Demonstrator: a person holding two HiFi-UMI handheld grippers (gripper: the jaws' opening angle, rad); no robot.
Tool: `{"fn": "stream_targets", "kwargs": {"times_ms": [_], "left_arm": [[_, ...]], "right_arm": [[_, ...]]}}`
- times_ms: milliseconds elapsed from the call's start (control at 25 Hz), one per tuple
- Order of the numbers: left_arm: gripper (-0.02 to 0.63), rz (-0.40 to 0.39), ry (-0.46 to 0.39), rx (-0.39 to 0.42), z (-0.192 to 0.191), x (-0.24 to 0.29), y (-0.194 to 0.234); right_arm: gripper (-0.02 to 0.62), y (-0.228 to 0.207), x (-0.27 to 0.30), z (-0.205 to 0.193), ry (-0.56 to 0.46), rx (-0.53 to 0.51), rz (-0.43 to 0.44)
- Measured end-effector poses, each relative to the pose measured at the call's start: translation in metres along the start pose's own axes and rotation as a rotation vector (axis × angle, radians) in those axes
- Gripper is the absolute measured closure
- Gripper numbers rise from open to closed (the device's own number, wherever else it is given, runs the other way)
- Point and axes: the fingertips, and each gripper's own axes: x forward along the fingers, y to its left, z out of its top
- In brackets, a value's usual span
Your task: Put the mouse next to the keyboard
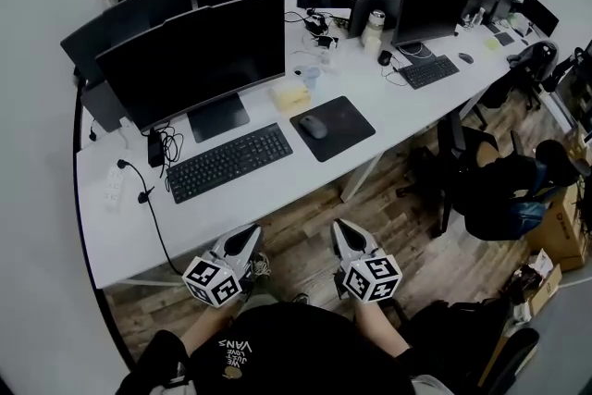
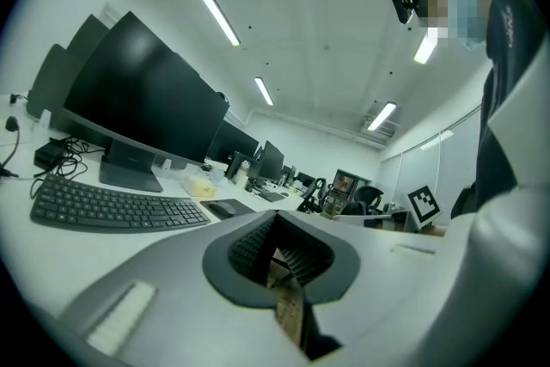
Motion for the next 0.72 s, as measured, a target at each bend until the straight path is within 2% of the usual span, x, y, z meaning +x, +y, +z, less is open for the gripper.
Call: {"fn": "stream_targets", "kwargs": {"times_ms": [360, 720], "left_arm": [[0.604, 0.019, -0.003, 0.013, -0.02, -0.021, -0.026], [0.604, 0.019, -0.003, 0.012, -0.028, -0.024, -0.033]], "right_arm": [[0.591, 0.005, -0.03, -0.017, 0.006, -0.016, 0.006], [0.591, 0.005, -0.039, -0.022, -0.002, -0.017, 0.003]]}}
